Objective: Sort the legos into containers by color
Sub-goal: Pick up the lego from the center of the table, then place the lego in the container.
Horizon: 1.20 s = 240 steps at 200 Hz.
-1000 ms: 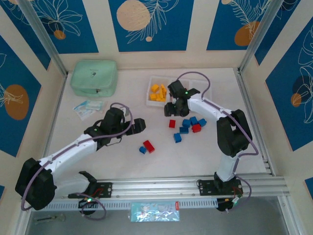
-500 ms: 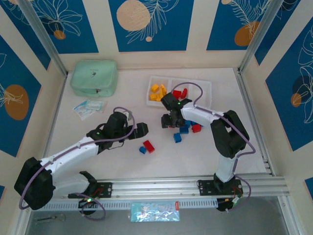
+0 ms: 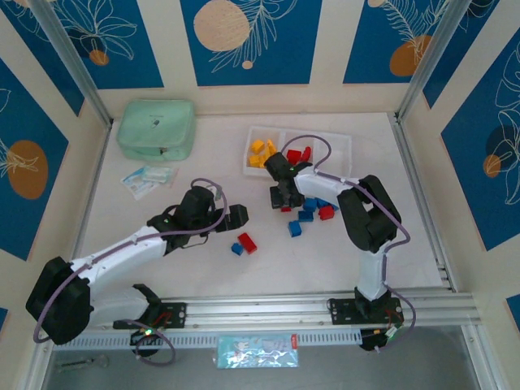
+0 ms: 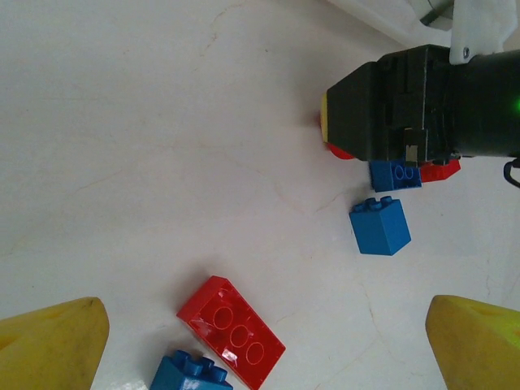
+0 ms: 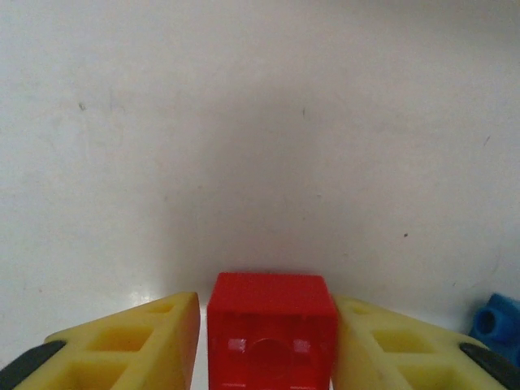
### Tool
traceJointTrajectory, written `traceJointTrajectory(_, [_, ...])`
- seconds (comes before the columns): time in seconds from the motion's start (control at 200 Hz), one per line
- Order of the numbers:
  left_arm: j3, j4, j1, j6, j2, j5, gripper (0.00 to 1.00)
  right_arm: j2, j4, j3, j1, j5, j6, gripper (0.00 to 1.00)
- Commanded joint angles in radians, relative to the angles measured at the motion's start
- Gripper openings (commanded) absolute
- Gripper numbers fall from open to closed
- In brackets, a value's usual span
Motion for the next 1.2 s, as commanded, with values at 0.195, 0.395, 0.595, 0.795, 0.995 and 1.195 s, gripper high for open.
traceJointTrajectory(0.195, [0.031, -0.002, -0.012, 0.001, 0.006, -0.021, 1.0, -0.017, -0.008, 0.029, 0.004, 0.017, -0.027, 0.27])
traceJointTrajectory(0.395, [0.044, 0.002, -0.012, 0.004, 0.013, -0.017, 1.0, -0.087, -0.012, 0.025, -0.009, -0.023, -0.033, 0.24])
traceJointTrajectory(0.595, [0.078, -0.002, -0.012, 0.025, 0.031, -0.016, 1.0, -0.133, -0.015, 0.063, -0.053, -0.03, -0.056, 0.24])
traceJointTrajectory(0.795, [0.132, 0.014, -0.012, 0.036, 0.081, 0.004, 1.0, -0.084, -0.029, 0.17, -0.121, -0.018, -0.096, 0.24])
traceJointTrajectory(0.995, [0.181, 0.02, -0.012, 0.053, 0.134, 0.001, 1.0, 0.023, -0.037, 0.315, -0.189, -0.002, -0.125, 0.24])
traceJointTrajectory(1.195, [0.221, 0.023, -0.012, 0.065, 0.178, -0.01, 1.0, 0.152, -0.077, 0.477, -0.234, 0.013, -0.146, 0.24])
